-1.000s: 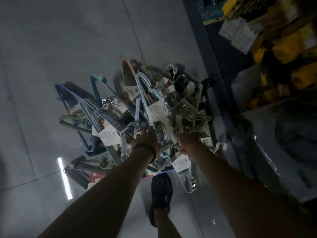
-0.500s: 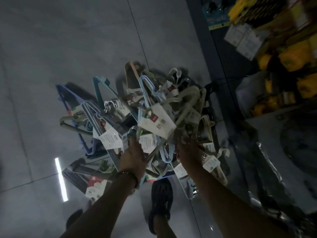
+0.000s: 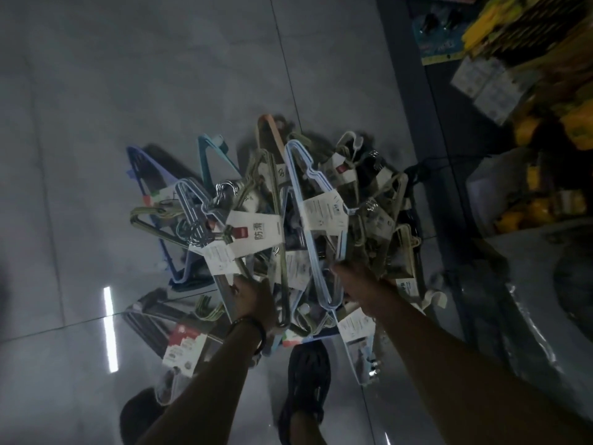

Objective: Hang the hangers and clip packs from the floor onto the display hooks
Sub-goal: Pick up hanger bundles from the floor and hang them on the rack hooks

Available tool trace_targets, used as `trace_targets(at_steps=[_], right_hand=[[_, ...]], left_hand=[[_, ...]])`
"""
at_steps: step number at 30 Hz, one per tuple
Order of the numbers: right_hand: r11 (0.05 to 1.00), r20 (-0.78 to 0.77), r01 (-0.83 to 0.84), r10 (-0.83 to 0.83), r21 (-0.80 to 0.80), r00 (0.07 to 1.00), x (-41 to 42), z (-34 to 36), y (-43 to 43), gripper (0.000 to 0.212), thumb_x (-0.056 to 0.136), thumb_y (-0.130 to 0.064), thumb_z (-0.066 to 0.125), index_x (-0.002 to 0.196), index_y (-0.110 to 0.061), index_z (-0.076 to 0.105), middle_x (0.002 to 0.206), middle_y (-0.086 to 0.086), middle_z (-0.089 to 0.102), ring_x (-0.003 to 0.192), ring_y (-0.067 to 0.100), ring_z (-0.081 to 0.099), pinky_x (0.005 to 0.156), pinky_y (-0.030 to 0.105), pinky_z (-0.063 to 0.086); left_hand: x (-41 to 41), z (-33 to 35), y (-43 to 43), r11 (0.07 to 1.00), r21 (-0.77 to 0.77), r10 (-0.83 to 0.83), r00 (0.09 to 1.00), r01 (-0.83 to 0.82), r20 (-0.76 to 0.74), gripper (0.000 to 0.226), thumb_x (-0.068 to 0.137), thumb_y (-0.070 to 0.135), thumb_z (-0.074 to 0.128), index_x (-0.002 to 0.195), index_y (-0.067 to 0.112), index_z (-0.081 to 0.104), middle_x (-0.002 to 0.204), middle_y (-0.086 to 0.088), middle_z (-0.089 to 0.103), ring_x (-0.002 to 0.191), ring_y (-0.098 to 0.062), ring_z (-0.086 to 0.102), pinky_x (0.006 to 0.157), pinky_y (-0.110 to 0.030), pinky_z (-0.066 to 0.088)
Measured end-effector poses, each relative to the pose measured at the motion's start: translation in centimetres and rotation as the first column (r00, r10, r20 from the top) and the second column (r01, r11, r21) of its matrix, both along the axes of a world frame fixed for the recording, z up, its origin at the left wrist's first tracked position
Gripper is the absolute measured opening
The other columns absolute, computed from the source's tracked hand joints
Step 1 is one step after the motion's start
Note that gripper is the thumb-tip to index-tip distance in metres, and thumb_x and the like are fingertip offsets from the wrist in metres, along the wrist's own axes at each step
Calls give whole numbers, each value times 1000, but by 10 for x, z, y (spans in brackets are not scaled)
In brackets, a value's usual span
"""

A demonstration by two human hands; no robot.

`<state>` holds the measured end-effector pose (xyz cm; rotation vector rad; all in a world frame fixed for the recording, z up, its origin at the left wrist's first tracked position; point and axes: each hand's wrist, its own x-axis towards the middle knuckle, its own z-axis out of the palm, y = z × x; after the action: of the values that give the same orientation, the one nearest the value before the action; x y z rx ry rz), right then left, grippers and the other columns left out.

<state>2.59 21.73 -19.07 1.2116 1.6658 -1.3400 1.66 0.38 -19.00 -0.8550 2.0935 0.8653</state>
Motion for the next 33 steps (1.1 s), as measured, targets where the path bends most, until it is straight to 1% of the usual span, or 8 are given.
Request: trace_targets(at_steps=[3,7,11,15,19,22,29,33], right_hand=[[999,11,13,-12,-38,1000,-4,8,8,38,98,-38,68,123,-10,68,127,28,62,115,42,66,102,56,52],[996,-6,77,-78,-37,997,-7,3,7,46,83,-41,71,114,-6,72,107,25,75,95,43,74,89,64,58],[992,-123,121,-117,27,986,-4,6,-7,6,97,-24,71,97,-22,66,106,21,74,96,42,73,90,63,59],[988,-221,141,-124,60,967,10,18,-5,12,102,-29,67,106,-18,66,100,16,73,89,36,72,80,50,61],[973,-337,108,-34,202,941,32,45,5,29,99,-48,68,96,-18,68,77,18,67,65,37,65,57,43,56],[933,-380,112,28,342,925,40,70,14,26,100,-41,67,87,-19,67,71,9,66,64,33,67,56,45,57],[703,-366,102,236,703,900,58,105,27,26,99,-38,65,110,-14,68,89,-2,71,73,16,67,61,26,48],[589,-303,76,298,805,905,63,118,30,34,96,-52,58,108,-22,66,84,-5,70,68,15,65,59,27,50]], left_hand=[[-2,5,9,978,199,45,995,-62,93,42,103,32,61,134,10,43,106,-10,62,100,-34,67,92,-47,57],[-11,8,14,943,291,135,984,-163,113,5,103,14,61,105,11,57,118,-16,67,92,-30,65,89,-44,56],[-24,8,11,792,394,432,884,-467,180,30,97,26,72,119,12,56,104,-16,68,86,-32,69,83,-52,62],[-36,18,6,745,432,566,825,-509,-4,40,83,51,74,117,30,70,96,1,75,89,-32,71,85,-52,61],[-26,55,2,972,234,91,900,13,-426,30,93,51,66,119,37,62,98,10,75,90,-18,71,78,-43,61],[-11,64,2,975,-46,-207,827,215,-523,28,98,50,60,120,35,53,109,10,66,92,-18,65,77,-41,60],[7,41,24,669,-276,-709,704,691,42,67,103,29,49,162,24,17,158,-16,38,138,-37,49,115,-51,40],[8,23,26,741,51,-671,739,669,56,78,102,22,56,166,28,12,162,-16,30,144,-38,44,117,-47,43]])
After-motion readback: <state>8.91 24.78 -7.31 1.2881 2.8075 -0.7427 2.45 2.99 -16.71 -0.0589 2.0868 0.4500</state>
